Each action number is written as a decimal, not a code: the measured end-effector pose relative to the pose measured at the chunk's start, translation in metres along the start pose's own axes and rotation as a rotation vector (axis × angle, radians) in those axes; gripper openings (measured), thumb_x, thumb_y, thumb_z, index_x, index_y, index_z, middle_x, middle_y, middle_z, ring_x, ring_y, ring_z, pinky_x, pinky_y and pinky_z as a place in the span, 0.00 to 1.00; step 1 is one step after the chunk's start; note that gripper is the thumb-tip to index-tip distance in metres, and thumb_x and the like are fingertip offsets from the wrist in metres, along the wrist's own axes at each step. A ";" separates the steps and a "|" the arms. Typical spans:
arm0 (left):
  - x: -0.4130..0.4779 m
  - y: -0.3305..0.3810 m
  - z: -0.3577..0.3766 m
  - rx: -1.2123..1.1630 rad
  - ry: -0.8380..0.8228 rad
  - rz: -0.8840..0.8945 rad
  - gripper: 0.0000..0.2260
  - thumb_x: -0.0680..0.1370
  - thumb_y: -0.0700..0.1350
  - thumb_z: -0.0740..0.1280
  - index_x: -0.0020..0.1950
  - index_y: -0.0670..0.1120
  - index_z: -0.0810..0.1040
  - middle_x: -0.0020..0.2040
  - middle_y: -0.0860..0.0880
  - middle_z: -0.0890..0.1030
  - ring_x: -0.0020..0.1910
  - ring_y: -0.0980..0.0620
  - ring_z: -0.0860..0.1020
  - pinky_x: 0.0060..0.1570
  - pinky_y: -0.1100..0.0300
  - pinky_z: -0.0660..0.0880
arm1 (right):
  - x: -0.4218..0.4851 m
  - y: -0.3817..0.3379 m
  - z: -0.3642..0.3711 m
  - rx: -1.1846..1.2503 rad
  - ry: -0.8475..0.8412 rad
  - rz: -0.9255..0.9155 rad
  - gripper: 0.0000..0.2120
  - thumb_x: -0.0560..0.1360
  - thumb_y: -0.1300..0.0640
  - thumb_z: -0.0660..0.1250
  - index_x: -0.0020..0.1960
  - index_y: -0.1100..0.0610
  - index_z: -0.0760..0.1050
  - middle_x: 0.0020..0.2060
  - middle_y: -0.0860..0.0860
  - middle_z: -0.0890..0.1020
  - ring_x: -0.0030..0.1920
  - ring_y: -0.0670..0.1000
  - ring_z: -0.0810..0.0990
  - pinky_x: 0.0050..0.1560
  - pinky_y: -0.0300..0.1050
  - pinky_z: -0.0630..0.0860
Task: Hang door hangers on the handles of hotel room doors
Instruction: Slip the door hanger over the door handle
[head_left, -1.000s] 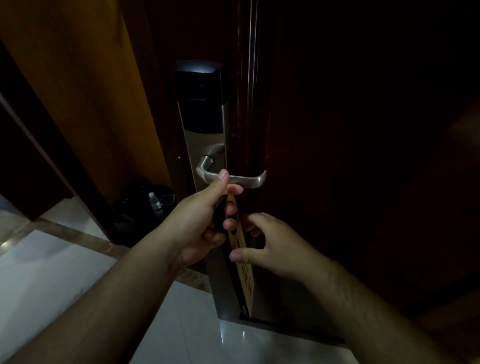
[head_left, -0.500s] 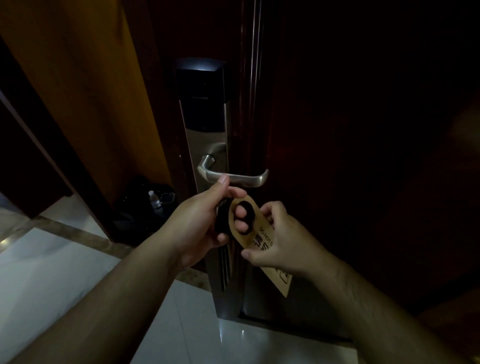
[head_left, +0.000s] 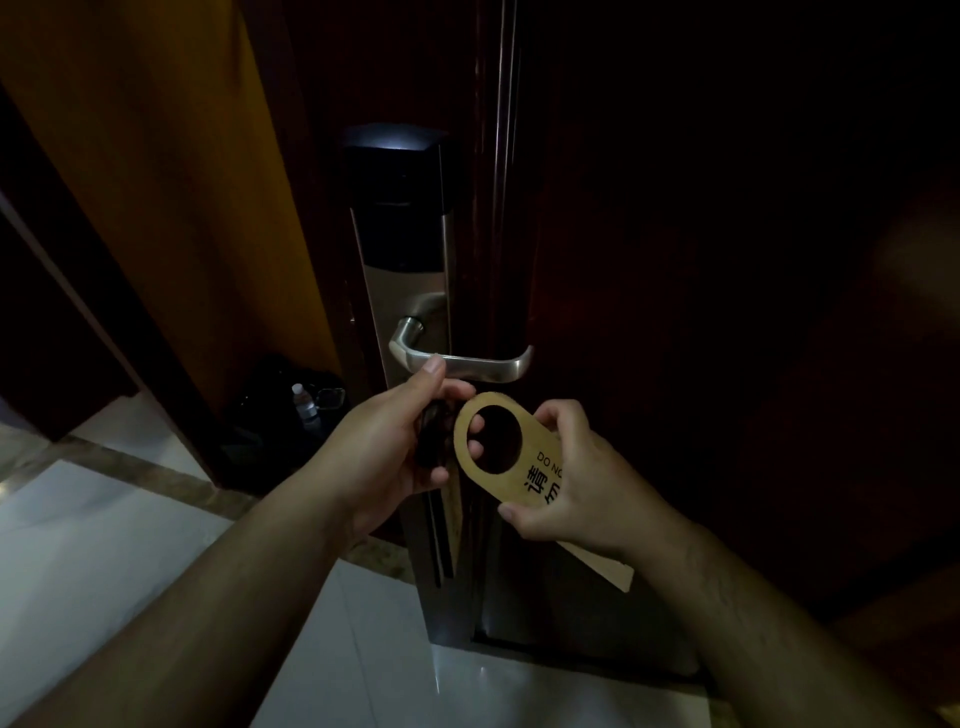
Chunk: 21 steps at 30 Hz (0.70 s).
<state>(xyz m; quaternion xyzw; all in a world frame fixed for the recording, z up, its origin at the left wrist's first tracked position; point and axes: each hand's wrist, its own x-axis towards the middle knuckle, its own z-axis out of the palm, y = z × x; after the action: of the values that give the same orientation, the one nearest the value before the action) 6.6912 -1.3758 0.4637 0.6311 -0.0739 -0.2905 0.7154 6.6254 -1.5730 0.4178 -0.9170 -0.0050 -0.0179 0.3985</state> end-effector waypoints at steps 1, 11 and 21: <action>0.000 0.000 0.000 0.010 0.020 0.005 0.22 0.79 0.62 0.59 0.57 0.48 0.81 0.45 0.47 0.84 0.40 0.52 0.81 0.33 0.62 0.72 | -0.001 0.001 -0.001 -0.005 0.009 0.001 0.40 0.63 0.45 0.79 0.63 0.40 0.55 0.54 0.36 0.69 0.52 0.40 0.74 0.43 0.35 0.77; -0.001 -0.003 -0.002 0.285 0.174 0.127 0.23 0.73 0.66 0.57 0.52 0.51 0.82 0.33 0.51 0.73 0.30 0.55 0.70 0.31 0.61 0.65 | -0.010 0.019 -0.011 -0.061 0.039 -0.062 0.42 0.60 0.41 0.78 0.64 0.36 0.54 0.58 0.36 0.68 0.58 0.39 0.72 0.51 0.38 0.78; 0.000 -0.001 -0.001 0.252 0.158 0.100 0.20 0.79 0.62 0.57 0.48 0.48 0.78 0.35 0.52 0.74 0.32 0.55 0.70 0.32 0.61 0.65 | 0.004 0.012 -0.012 0.169 0.177 -0.033 0.40 0.63 0.39 0.73 0.70 0.42 0.60 0.65 0.42 0.73 0.66 0.41 0.71 0.63 0.40 0.72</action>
<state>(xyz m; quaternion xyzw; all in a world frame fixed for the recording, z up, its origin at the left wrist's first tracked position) 6.6912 -1.3747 0.4626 0.7323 -0.0845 -0.1922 0.6478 6.6295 -1.5896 0.4172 -0.8748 0.0134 -0.1048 0.4728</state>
